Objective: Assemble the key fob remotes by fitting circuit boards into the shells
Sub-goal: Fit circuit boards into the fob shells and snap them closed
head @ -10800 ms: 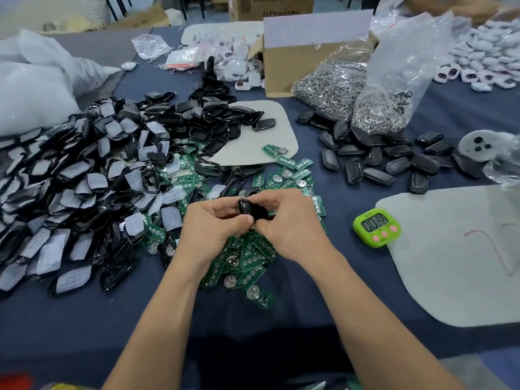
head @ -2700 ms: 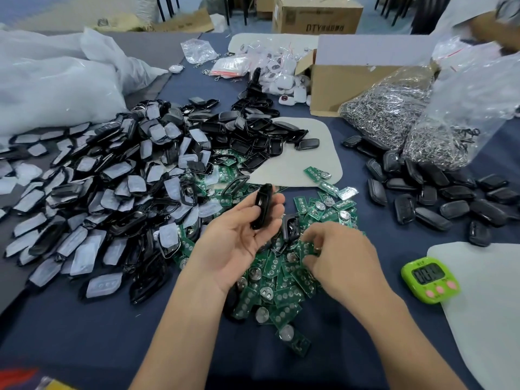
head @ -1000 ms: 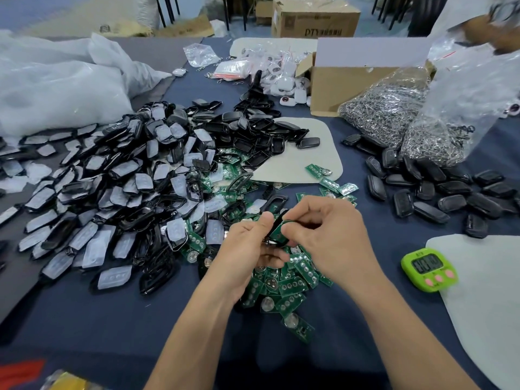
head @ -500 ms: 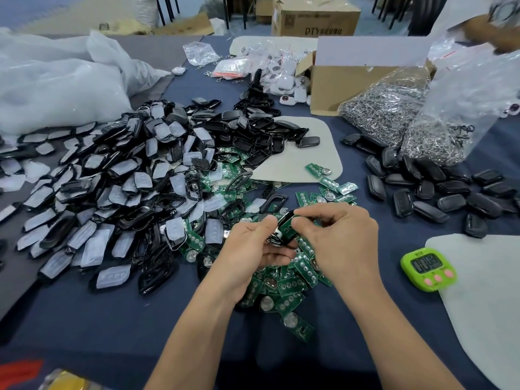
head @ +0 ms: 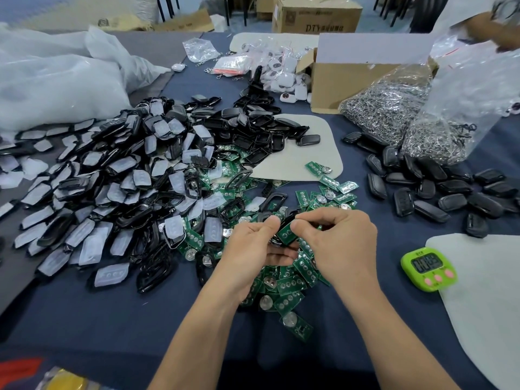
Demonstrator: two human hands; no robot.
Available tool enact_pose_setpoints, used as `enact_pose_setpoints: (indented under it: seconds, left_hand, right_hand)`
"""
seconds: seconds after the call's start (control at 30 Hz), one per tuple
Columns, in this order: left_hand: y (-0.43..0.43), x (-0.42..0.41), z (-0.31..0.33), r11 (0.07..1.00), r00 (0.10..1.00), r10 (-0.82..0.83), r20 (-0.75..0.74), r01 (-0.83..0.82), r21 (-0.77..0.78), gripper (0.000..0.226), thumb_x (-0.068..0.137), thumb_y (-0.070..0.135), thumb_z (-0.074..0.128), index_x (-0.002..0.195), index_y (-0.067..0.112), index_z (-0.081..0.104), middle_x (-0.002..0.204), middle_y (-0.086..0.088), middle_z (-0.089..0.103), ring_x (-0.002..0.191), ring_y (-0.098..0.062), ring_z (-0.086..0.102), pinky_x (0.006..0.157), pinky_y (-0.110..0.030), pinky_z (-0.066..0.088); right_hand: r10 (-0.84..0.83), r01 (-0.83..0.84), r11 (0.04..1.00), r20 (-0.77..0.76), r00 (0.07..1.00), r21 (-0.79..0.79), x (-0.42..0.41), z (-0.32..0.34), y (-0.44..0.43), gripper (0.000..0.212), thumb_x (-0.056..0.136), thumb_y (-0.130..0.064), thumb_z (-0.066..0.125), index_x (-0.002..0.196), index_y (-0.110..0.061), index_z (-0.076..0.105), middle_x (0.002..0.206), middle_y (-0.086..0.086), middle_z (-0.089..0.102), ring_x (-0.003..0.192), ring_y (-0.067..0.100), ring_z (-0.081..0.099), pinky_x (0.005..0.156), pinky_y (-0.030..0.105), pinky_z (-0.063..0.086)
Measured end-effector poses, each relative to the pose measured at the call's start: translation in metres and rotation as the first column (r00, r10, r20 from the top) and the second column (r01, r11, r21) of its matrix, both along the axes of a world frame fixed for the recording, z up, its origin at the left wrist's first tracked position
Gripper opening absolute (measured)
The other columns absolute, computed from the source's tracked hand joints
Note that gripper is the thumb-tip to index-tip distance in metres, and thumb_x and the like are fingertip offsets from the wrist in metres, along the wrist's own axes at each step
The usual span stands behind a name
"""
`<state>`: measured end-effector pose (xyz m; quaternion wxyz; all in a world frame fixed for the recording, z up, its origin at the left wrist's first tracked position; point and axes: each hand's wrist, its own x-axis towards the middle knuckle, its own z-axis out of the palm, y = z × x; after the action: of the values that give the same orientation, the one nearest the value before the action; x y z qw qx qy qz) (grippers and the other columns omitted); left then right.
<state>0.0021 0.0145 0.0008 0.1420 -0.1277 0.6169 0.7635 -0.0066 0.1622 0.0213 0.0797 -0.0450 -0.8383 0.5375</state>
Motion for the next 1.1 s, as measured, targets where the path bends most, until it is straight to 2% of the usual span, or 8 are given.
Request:
enact_pose_setpoints:
  seconds: [0.1,0.2,0.33,0.53,0.7,0.8,0.87,1.1]
  left_hand:
    - [-0.003,0.001,-0.001,0.999,0.999,-0.047,-0.016,0.047,-0.028,0.04,0.109,0.025,0.055,0.086,0.01,0.084,0.086,-0.018,0.078,0.072,-0.024,0.076,0.063,-0.025,0.06]
    - [-0.005,0.002,-0.001,0.993,0.994,-0.095,-0.058,0.091,-0.072,0.024,0.104,0.005,0.059,0.095,0.002,0.08,0.083,-0.013,0.076,0.071,-0.019,0.074,0.065,-0.025,0.06]
    - [-0.003,0.005,0.002,0.994,0.996,-0.031,-0.084,0.023,-0.103,0.027,0.102,-0.004,0.055,0.09,0.0,0.078,0.077,-0.014,0.073,0.066,-0.021,0.071,0.061,-0.027,0.059]
    - [-0.002,0.011,0.003,0.992,0.992,0.067,-0.108,-0.078,-0.096,0.029,0.101,-0.004,0.056,0.083,-0.001,0.077,0.078,-0.026,0.074,0.063,-0.025,0.071,0.058,-0.03,0.059]
    - [-0.006,0.012,0.001,0.983,0.984,0.106,-0.145,-0.126,-0.136,0.034,0.101,-0.002,0.056,0.081,0.012,0.08,0.072,-0.013,0.074,0.061,-0.021,0.072,0.058,-0.03,0.061]
    - [-0.004,0.011,0.0,0.956,0.966,0.141,-0.217,-0.19,-0.224,0.045,0.1,0.004,0.06,0.085,0.04,0.083,0.073,-0.002,0.077,0.064,-0.017,0.073,0.061,-0.029,0.06]
    - [-0.007,0.01,0.003,0.952,0.953,0.163,-0.255,-0.22,-0.214,0.046,0.098,0.006,0.065,0.088,0.048,0.082,0.078,0.0,0.079,0.069,-0.014,0.074,0.064,-0.026,0.06]
    - [-0.018,0.003,0.004,0.944,0.945,0.217,-0.246,-0.267,-0.192,0.044,0.1,-0.001,0.062,0.083,0.034,0.081,0.074,-0.001,0.079,0.06,-0.017,0.075,0.059,-0.025,0.061]
  right_hand:
    - [-0.016,0.016,1.0,-0.039,0.999,0.014,0.004,-0.002,-0.005,0.026,0.076,-0.015,0.09,0.068,-0.036,0.077,0.061,-0.034,0.066,0.057,-0.016,0.06,0.053,0.0,0.039]
    - [-0.059,0.062,0.997,-0.068,0.996,0.05,0.004,-0.007,-0.006,0.023,0.074,-0.019,0.09,0.067,-0.037,0.078,0.071,-0.036,0.067,0.07,-0.016,0.062,0.061,-0.001,0.04]
    - [-0.109,0.121,0.988,-0.116,0.987,0.1,0.004,-0.016,-0.011,0.014,0.072,-0.027,0.091,0.078,-0.035,0.082,0.075,-0.026,0.07,0.086,-0.01,0.062,0.073,0.003,0.042]
    - [-0.132,0.142,0.989,-0.186,0.974,0.042,0.004,-0.024,-0.02,0.033,0.071,-0.026,0.091,0.099,-0.039,0.079,0.087,-0.024,0.067,0.093,-0.008,0.06,0.081,0.006,0.045]
    - [0.018,-0.02,0.997,-0.027,0.999,-0.075,-0.006,-0.026,-0.022,0.015,0.074,-0.037,0.084,0.085,-0.044,0.076,0.08,-0.031,0.071,0.076,-0.005,0.068,0.066,0.005,0.046]
    - [0.067,-0.059,0.979,0.039,0.997,-0.195,-0.018,-0.023,-0.022,0.014,0.073,-0.027,0.086,0.085,-0.031,0.08,0.078,-0.013,0.078,0.071,0.006,0.071,0.071,0.028,0.058]
    - [0.088,-0.074,0.963,0.046,0.995,-0.261,-0.023,-0.018,-0.022,0.016,0.07,-0.024,0.087,0.084,-0.03,0.08,0.076,-0.007,0.078,0.066,0.009,0.069,0.067,0.033,0.055]
    - [0.175,-0.164,0.969,0.043,0.984,-0.184,-0.025,-0.01,-0.026,0.012,0.072,-0.033,0.077,0.083,-0.038,0.075,0.064,-0.007,0.072,0.053,0.007,0.057,0.057,0.033,0.05]
